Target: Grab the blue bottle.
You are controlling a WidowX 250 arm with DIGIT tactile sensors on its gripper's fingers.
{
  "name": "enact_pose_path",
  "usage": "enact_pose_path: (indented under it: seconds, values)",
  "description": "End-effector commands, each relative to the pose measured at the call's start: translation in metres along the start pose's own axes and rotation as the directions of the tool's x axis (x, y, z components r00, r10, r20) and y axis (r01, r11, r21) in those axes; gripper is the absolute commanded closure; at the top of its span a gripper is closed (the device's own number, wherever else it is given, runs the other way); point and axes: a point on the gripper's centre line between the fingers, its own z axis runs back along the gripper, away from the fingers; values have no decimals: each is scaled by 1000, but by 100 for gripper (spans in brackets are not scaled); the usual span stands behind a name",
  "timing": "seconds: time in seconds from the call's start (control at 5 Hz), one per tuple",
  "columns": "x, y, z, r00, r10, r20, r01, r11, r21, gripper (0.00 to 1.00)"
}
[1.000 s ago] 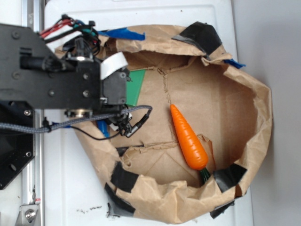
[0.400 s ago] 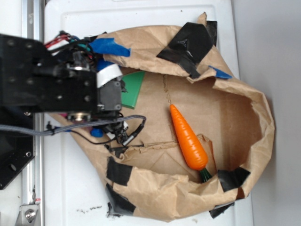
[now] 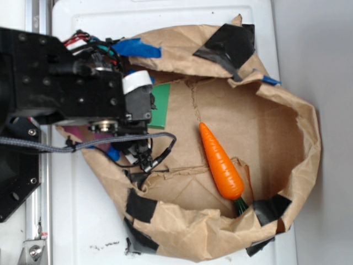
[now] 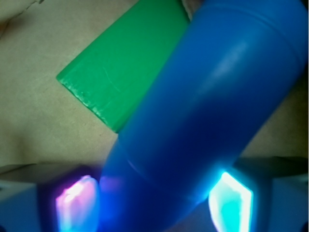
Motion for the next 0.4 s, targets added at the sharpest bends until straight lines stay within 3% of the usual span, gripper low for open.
enact_pose_path:
  seconds: [0.0, 0.2]
  values:
    - [15, 8, 19, 999, -46, -6, 46, 998, -31, 100]
    - [27, 2, 45, 977, -209, 35, 212, 973, -94, 100]
